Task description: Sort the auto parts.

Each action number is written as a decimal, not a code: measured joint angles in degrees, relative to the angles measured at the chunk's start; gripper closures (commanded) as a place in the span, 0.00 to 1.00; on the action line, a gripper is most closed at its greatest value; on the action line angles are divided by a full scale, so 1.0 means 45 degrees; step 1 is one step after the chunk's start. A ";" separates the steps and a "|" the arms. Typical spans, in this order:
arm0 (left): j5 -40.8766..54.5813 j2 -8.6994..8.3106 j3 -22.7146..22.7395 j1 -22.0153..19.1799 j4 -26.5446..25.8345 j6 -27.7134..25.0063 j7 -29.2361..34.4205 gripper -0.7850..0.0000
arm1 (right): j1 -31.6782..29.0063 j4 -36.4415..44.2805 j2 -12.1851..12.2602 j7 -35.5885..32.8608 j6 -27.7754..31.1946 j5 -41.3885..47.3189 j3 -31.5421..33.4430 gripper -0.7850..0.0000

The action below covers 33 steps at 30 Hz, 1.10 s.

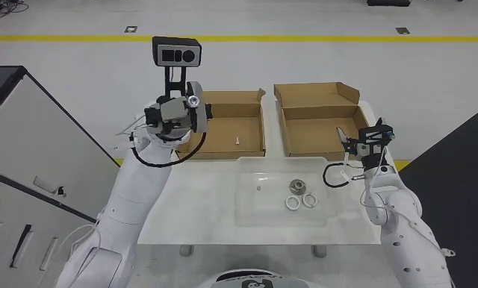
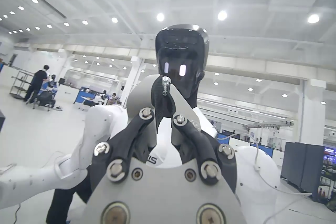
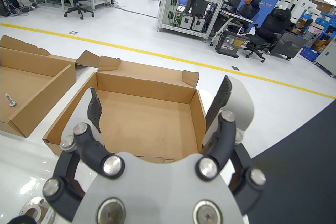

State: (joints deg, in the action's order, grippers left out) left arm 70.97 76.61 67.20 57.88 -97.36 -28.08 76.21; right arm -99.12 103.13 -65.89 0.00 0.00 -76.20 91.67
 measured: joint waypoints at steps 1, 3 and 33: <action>-0.0261 0.0006 0.0038 0.0007 0.0024 -0.0009 -0.0009 1.00 | 0.0000 0.0000 0.0000 0.0000 0.0000 0.0000 0.0000 0.00; -0.1093 0.0001 0.0139 -0.0011 0.0096 -0.0004 -0.0004 1.00 | 0.0000 0.0000 0.0000 0.0000 0.0000 0.0000 0.0000 0.00; 0.0793 0.0405 0.0129 0.0182 0.0031 0.0233 0.0232 1.00 | 0.0000 0.0000 0.0000 0.0000 0.0000 0.0000 0.0000 0.00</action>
State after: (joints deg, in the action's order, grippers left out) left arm 74.54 78.43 67.78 58.70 -97.23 -27.03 77.25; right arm -99.12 103.13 -65.89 0.00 0.00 -76.20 91.67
